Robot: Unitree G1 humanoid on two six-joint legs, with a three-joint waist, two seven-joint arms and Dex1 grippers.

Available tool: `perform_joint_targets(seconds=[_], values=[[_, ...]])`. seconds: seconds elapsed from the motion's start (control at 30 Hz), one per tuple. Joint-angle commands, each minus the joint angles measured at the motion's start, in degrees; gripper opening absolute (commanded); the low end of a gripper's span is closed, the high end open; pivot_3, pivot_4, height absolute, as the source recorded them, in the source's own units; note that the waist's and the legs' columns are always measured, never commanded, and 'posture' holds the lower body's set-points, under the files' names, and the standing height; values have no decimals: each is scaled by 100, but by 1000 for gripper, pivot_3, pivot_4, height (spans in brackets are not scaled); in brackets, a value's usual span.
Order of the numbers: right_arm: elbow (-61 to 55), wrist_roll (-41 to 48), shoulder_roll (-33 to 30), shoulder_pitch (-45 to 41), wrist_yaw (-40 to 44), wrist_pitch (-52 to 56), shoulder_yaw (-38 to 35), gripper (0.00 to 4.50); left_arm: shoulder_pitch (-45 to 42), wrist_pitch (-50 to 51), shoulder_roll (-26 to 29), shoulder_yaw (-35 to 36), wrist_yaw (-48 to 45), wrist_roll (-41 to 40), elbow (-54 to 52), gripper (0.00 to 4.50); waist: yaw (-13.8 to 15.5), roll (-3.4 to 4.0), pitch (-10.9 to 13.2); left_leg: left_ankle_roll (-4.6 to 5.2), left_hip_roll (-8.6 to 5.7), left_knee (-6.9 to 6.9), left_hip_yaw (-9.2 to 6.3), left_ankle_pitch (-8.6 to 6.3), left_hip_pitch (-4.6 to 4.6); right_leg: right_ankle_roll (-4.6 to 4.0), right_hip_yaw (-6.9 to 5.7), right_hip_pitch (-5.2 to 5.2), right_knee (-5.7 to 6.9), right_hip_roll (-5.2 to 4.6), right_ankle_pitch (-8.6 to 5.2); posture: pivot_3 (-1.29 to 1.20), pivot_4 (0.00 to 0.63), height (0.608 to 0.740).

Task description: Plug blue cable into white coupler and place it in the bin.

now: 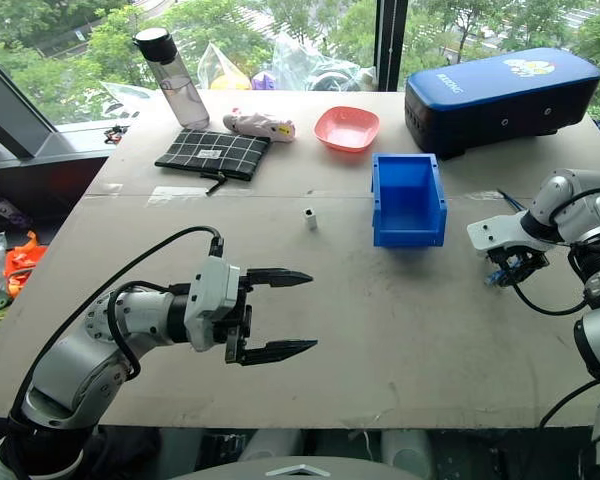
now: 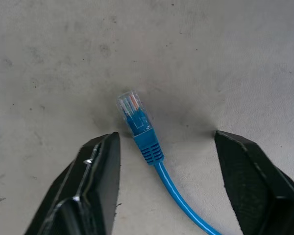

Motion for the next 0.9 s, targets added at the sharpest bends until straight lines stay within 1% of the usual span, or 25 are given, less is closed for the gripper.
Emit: perform_joint_targets(seconds=[0.03,0.1,0.13,0.2,0.23,0.3,0.37,0.43,0.5,0.6,0.67,0.77,0.83,0.9], values=[[293,-182,27,-92,97,-206,23,1279,-35,-36,41,144,25,-165,-243,4500,5,0,0,0,0,0,-1,0,0,0,0,0,0,0,0,0,150,736],[349,-189,26,-84,133,-253,-17,370,-47,9,41,151,65,-194,-257,4500,15,-1,-1,0,0,0,-3,0,0,0,-1,0,0,0,0,0,150,736],[303,-135,15,-50,208,-246,-60,35,-55,32,40,150,86,-206,-259,4500,15,-2,-1,0,0,0,-4,0,0,0,-2,1,0,0,0,0,150,736],[156,27,-15,25,294,-189,-98,35,-65,67,35,150,121,-217,-257,4500,14,-1,-2,0,0,0,-5,0,0,0,-2,1,0,0,0,0,150,736],[-83,250,-76,109,308,-59,-65,35,-69,93,23,161,159,-226,-242,4500,12,-1,-2,0,-1,0,-6,0,0,0,-2,1,0,0,0,0,150,736],[-982,839,-332,401,309,402,47,35,-56,180,-48,241,296,-306,-156,4500,20,-1,-2,0,0,-1,-10,0,-1,0,-4,1,0,0,0,0,150,736],[-2460,1563,-773,869,309,1251,173,35,7,183,-89,326,387,-290,-7,4500,28,4,-3,0,0,-4,-40,0,-4,0,-7,0,1,-4,0,0,150,736],[-4032,1971,-1112,1400,309,2350,50,35,134,140,-93,392,438,-223,154,4500,24,11,-5,-1,0,-7,-46,-1,-4,0,-4,-3,1,-5,0,0,150,736],[-5426,2058,-1151,1850,286,3601,-189,35,284,-82,-49,380,460,64,316,4500,-13,16,-8,0,2,-11,-46,-1,-2,1,-2,-5,2,-2,0,0,150,736],[-6858,1999,-890,2104,8,5059,-86,35,426,-408,-98,320,582,474,439,4500,-4,16,-8,12,5,-17,-42,-9,6,0,2,-5,5,5,1,0,150,736],[-7308,1850,-469,1985,-196,5803,159,35,507,-494,-26,268,548,636,460,4500,14,11,-11,15,4,-16,-44,-10,4,-1,-2,-4,5,3,1,0,150,736],[-7449,1611,252,1613,-506,6655,541,35,562,-447,110,217,482,789,482,4500,26,3,-14,13,2,-13,-46,-9,2,-2,-4,-4,4,2,2,0,150,736],[-7302,1474,615,1377,-731,6905,742,35,544,-353,162,210,440,753,476,4500,54,3,-13,2,-1,-12,-51,-3,-2,-2,-8,-13,4,-1,2,0,150,736],[-7144,1422,819,1219,-859,7013,883,35,523,-256,196,208,442,705,447,4500,75,2,-13,0,-4,-12,-53,-1,-6,-2,-10,-17,3,-5,3,0,150,736]])
